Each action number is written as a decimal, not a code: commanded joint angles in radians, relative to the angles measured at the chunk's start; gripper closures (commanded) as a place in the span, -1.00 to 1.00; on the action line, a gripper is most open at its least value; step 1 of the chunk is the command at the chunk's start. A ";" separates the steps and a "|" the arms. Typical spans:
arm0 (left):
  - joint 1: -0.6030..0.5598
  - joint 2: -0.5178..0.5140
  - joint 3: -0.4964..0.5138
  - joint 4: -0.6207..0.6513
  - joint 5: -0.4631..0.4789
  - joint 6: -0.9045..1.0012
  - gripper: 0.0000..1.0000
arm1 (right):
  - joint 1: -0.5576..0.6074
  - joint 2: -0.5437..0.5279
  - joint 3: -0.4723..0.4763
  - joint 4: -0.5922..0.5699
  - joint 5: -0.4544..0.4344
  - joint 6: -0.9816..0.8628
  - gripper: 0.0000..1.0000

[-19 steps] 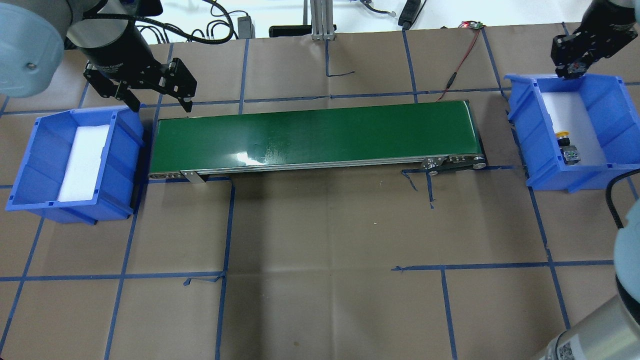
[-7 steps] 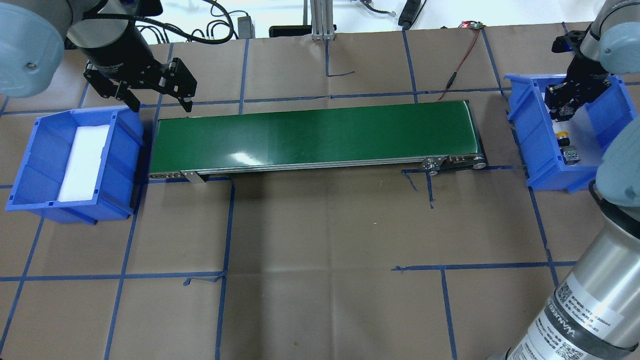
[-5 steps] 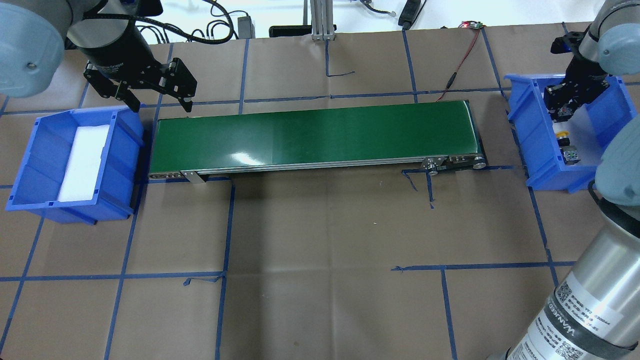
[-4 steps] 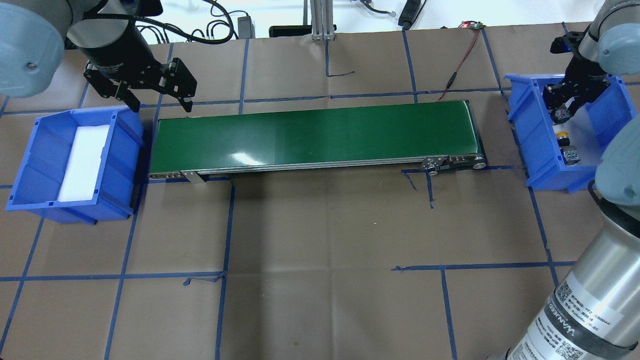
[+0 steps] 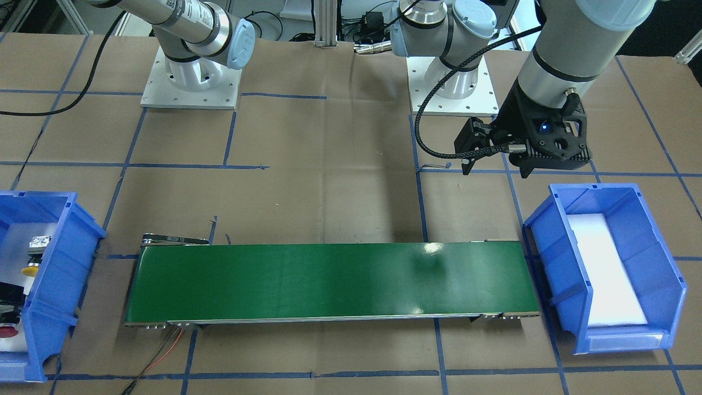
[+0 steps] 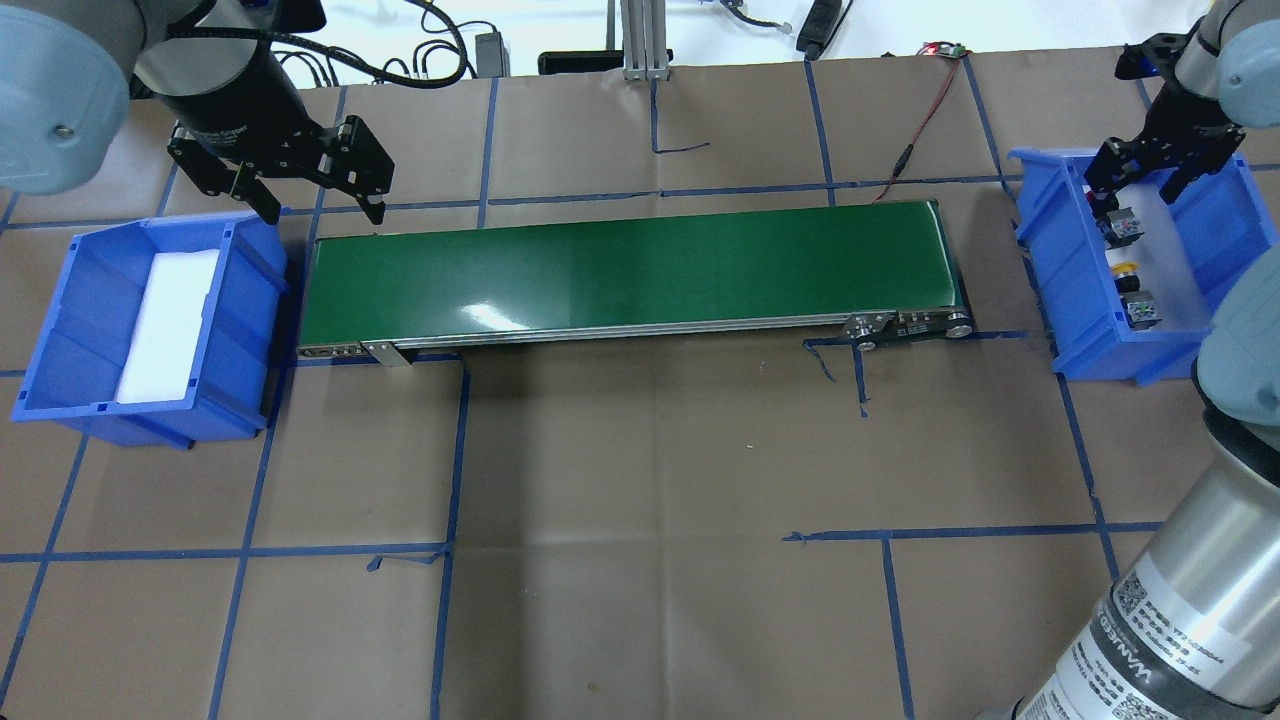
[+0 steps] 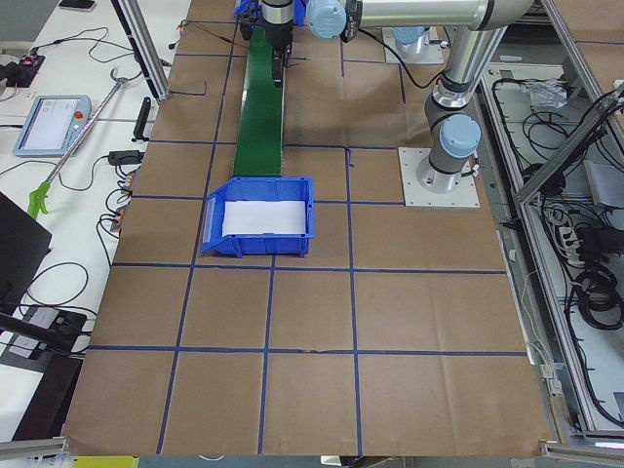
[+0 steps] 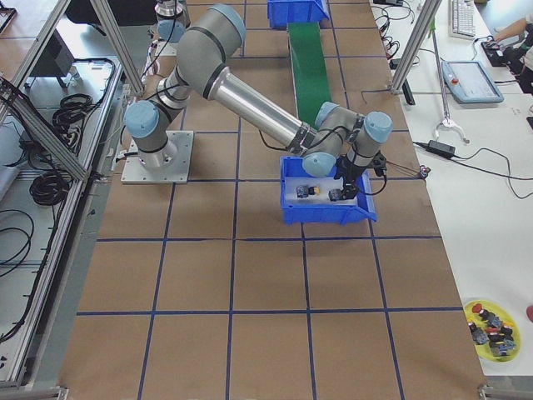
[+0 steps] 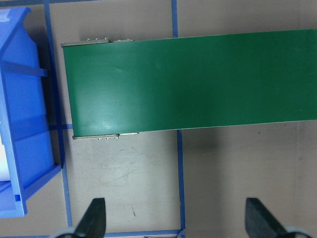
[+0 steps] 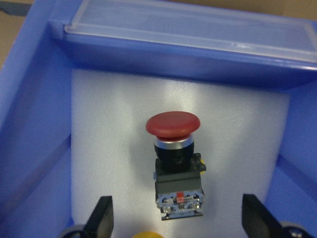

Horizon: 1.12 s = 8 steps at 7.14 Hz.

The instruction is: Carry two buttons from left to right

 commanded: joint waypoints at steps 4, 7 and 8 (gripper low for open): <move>0.000 0.000 0.002 0.000 0.000 -0.001 -1.00 | 0.080 -0.422 0.099 0.251 0.000 0.234 -0.99; 0.000 0.000 0.000 0.000 0.000 -0.001 -1.00 | 0.360 -0.530 0.148 0.293 0.000 0.592 -0.99; 0.000 0.000 0.000 0.000 0.000 -0.001 -1.00 | 0.419 -0.544 0.159 0.305 0.001 0.651 -0.99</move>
